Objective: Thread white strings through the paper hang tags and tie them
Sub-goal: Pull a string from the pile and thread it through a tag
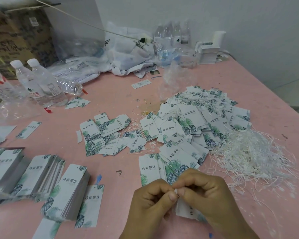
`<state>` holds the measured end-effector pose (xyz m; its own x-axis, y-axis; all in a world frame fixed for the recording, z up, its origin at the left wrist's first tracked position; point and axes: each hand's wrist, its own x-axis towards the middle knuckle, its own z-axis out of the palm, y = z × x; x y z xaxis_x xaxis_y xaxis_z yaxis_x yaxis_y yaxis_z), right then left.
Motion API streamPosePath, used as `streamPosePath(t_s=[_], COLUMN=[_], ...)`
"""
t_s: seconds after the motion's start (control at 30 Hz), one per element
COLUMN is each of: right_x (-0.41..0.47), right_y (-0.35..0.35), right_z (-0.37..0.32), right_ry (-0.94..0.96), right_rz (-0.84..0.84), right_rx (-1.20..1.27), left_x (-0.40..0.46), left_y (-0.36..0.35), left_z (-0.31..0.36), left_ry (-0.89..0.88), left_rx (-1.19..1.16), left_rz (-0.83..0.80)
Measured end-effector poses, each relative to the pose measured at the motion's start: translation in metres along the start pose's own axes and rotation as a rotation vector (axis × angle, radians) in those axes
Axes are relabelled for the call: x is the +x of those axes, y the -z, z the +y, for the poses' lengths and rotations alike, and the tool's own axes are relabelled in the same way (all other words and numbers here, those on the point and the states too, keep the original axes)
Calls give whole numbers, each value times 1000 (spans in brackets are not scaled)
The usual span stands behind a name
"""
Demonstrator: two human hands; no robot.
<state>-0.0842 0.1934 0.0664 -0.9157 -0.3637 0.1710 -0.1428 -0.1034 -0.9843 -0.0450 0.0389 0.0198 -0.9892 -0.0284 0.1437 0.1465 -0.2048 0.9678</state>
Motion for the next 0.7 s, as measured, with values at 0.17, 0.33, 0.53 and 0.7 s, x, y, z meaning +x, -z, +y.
streamPosePath(t_s=[0.17,0.33,0.53,0.7], right_x=[0,-2,-4,-4], right_y=[3,12,3,-5], right_z=[0,5,10,15], right_ry=[-57,-72,-189,-281], right_rz=[-29,5,-317,-324], right_rx=[63,-118,-332,-235], left_x=[3,8,12,16], left_y=[3,7,12,17], left_z=[-2,1,12,14], left_ry=[-43,17,79,81], left_rx=[20,-267,-757,-1079], left_rz=[13,22,-149,-170])
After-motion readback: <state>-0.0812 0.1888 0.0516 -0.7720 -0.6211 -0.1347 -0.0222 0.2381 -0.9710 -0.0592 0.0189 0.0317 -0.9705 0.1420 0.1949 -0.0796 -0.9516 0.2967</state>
